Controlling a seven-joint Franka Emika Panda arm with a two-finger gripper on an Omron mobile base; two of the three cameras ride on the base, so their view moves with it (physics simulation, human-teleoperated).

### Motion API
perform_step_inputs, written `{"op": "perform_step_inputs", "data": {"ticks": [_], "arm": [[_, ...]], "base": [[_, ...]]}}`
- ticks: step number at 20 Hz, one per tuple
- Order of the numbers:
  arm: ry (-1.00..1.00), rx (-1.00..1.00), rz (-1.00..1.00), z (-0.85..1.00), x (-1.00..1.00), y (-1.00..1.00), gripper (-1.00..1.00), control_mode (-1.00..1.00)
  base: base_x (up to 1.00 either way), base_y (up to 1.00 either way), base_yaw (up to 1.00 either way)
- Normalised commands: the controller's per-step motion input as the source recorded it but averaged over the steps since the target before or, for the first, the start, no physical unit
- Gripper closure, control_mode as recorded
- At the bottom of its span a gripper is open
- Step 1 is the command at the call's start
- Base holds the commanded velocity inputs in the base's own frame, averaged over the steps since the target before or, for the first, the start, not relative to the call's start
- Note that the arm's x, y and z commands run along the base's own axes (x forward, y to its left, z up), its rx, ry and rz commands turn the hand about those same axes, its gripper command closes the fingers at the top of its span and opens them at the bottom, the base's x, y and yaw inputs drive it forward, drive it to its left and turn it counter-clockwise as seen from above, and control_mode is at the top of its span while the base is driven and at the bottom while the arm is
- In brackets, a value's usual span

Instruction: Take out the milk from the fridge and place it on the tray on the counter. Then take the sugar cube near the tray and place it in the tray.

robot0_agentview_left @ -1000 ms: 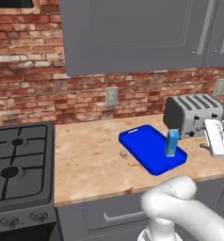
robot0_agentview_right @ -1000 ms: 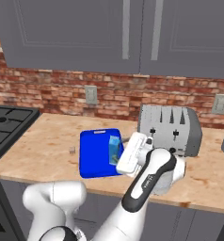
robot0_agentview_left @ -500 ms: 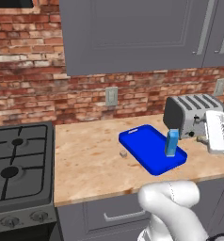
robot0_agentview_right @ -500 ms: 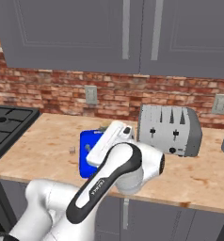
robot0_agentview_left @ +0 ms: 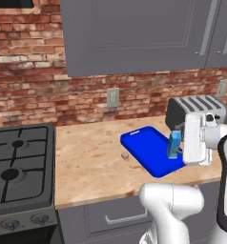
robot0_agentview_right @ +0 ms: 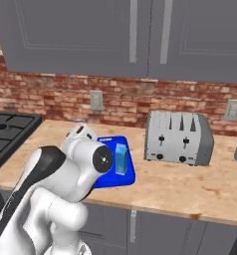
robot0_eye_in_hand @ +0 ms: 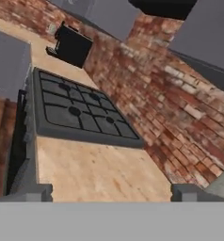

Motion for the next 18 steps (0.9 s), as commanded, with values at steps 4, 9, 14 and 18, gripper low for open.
{"op": "perform_step_inputs", "data": {"ticks": [4,9,14,18], "arm": [[-0.02,-0.54,-0.13,0.06,0.04,0.99,-1.0,-1.0],[0.07,-0.5,-0.09,0.15,0.09,0.84,-1.0,-1.0],[0.02,-0.55,-0.09,-0.03,0.15,0.99,-1.0,-1.0],[-0.01,-0.31,-0.12,-0.18,0.2,0.62,-1.0,-1.0]], "base": [[0.0,0.0,0.0],[0.0,0.0,0.0],[0.0,0.0,0.0],[0.0,0.0,0.0]]}}
